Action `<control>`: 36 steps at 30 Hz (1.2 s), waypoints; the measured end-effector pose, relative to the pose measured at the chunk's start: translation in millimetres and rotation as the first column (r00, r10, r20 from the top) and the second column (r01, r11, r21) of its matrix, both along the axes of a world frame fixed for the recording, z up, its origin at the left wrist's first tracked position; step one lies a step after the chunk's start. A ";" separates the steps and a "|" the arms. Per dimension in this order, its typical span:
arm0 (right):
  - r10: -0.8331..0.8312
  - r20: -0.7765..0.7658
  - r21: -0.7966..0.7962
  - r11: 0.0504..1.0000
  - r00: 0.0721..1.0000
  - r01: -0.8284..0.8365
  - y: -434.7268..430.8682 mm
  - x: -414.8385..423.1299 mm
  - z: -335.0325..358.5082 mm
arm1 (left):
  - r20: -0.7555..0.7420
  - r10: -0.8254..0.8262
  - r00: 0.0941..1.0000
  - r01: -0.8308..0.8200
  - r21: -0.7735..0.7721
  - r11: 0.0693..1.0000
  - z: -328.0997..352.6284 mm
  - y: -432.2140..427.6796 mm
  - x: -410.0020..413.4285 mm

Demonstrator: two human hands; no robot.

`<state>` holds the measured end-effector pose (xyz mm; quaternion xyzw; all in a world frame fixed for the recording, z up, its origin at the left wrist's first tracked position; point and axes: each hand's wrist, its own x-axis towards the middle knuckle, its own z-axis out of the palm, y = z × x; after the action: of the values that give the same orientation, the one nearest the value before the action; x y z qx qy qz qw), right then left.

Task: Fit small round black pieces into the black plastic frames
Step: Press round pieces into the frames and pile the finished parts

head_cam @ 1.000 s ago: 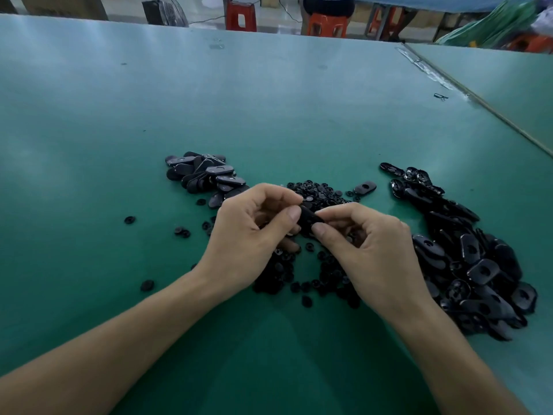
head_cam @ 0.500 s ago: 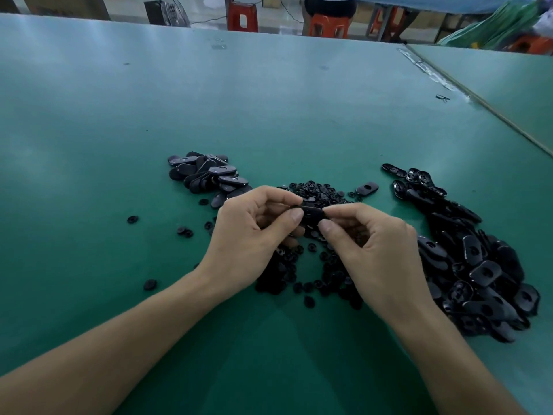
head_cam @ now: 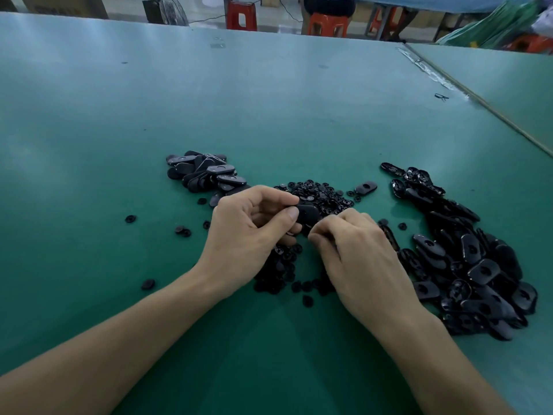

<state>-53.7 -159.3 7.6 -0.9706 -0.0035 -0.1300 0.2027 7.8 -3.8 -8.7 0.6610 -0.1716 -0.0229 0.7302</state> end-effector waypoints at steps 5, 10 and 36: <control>-0.061 0.123 0.201 0.979 0.991 0.035 -0.4 0.8 1.0 | -0.009 0.005 1.000 -0.005 0.004 1.000 0.3 0.2 0.2; -0.102 0.173 0.269 0.962 0.980 0.053 -2.2 2.1 0.2 | -0.005 0.002 1.000 -0.002 0.026 1.000 0.5 0.9 0.7; -0.069 0.232 0.574 0.815 0.970 -0.079 3.6 2.1 -3.5 | 0.096 -0.037 0.995 0.023 0.139 0.990 -0.1 -1.2 -3.2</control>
<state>-51.7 -155.6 4.1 -0.8395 0.0089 -0.2418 0.4865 4.6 -5.0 -8.8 0.7074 -0.2151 -0.0133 0.6732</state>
